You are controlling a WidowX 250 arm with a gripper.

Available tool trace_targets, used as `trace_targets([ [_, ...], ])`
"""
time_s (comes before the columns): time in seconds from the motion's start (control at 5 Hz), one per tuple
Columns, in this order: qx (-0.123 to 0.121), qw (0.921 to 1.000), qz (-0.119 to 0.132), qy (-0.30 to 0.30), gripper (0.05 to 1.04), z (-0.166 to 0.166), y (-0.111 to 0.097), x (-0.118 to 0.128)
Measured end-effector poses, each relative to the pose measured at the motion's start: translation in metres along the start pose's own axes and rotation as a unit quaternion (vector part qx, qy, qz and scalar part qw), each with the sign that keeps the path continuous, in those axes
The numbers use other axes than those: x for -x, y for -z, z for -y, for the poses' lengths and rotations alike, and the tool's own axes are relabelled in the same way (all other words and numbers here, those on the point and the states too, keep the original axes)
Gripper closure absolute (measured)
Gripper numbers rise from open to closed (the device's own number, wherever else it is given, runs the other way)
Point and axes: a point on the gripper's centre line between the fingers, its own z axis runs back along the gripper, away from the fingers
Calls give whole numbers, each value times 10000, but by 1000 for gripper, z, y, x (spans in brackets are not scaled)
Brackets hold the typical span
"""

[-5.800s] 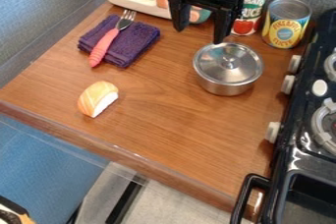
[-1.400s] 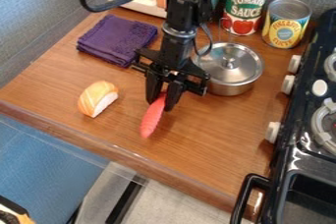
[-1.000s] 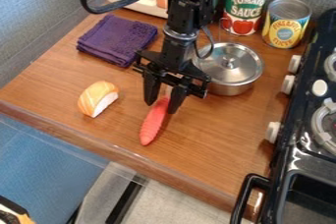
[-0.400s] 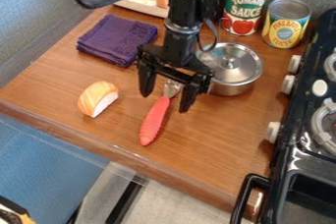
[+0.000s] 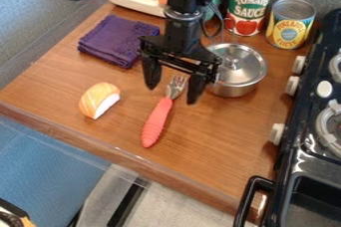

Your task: Take de red fork over the purple handkerchief and put it on the bottom side of the table

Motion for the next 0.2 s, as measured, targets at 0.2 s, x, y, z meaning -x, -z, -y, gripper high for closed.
trace_targets([
  [0.2, 62, 10000, 74, -2, 83, -2, -4, 0],
])
